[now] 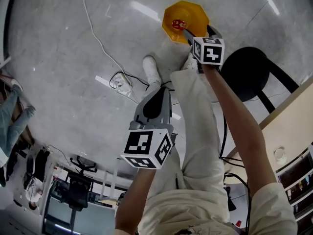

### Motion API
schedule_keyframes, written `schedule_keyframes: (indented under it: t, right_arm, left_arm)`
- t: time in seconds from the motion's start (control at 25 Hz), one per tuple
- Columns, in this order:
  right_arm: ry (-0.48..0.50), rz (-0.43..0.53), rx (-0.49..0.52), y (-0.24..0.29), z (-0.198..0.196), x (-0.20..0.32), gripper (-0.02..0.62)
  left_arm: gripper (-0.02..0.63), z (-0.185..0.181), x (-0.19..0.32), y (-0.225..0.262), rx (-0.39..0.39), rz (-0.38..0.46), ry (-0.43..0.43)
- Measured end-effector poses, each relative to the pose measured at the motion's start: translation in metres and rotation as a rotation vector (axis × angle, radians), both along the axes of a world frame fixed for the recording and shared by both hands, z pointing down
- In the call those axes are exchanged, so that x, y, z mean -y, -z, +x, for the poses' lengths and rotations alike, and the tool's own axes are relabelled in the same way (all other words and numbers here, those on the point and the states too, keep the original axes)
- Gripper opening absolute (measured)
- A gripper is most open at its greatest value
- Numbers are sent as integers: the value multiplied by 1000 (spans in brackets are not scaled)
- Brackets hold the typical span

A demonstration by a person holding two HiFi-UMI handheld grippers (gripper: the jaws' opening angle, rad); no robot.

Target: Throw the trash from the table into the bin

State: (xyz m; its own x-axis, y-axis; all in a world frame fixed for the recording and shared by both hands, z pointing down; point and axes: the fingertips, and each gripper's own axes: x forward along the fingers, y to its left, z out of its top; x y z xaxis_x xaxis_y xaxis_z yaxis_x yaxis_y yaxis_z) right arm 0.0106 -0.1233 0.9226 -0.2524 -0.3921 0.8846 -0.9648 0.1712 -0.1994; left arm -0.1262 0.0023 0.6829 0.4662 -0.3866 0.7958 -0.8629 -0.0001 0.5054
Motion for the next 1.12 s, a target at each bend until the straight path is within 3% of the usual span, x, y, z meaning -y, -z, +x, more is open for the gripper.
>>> schedule_keyframes:
  t: [0.44,0.88,1.12]
  right_arm:
    - [-22,72,67,149,-4,-6,417]
    - [-3,156,97,283,-18,-32,414]
    - [-88,164,143,342,-25,-62,411]
  left_arm:
    - [0,-9,47,112,7,132,-23]
    - [0,-5,37,199,-58,188,-77]
    - [0,-5,18,240,-74,209,-161]
